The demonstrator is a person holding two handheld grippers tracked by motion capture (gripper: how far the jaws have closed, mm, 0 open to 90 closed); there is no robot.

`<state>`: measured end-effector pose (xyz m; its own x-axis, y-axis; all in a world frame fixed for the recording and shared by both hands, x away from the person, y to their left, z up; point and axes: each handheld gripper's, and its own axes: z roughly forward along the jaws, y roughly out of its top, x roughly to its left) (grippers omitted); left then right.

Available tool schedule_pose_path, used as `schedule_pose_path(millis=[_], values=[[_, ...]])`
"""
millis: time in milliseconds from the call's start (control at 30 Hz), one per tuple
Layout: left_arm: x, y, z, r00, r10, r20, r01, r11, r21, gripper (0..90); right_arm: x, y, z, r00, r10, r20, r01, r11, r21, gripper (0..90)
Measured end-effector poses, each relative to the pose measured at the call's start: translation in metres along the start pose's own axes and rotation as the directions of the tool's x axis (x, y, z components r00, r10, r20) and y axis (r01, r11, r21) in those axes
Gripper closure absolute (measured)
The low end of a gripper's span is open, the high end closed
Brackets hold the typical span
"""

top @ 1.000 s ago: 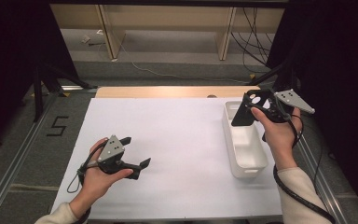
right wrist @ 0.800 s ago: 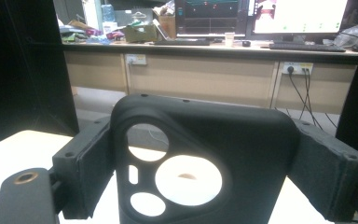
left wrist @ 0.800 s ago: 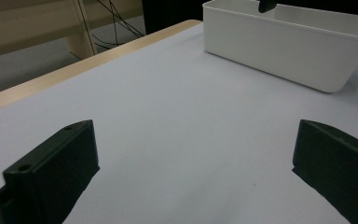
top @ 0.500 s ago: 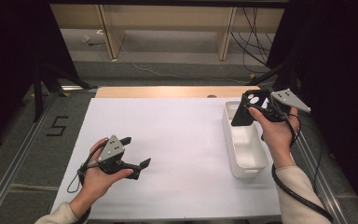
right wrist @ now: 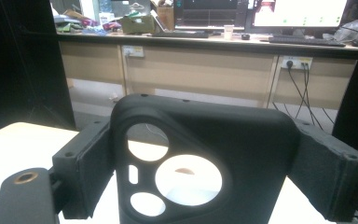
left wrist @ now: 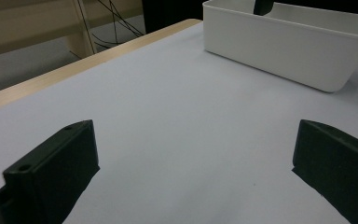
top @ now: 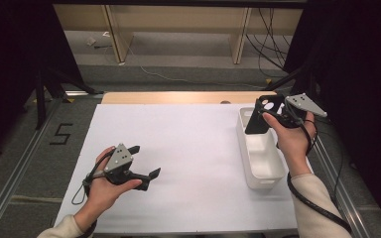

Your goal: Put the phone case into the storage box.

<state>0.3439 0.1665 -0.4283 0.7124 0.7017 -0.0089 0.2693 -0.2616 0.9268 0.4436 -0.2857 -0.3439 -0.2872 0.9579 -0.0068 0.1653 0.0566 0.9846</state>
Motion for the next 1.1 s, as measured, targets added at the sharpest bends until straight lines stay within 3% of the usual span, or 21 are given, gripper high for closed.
schedule_pose_path(millis=[1100], values=[[-0.002, 0.001, 0.001, 1.0000, 0.005, 0.005, -0.005, 1.0000, -0.003, 0.0, 0.000, 0.002, 0.013, 0.9998, -0.014, 0.010, 0.014, 0.999, 0.047, 15.7]])
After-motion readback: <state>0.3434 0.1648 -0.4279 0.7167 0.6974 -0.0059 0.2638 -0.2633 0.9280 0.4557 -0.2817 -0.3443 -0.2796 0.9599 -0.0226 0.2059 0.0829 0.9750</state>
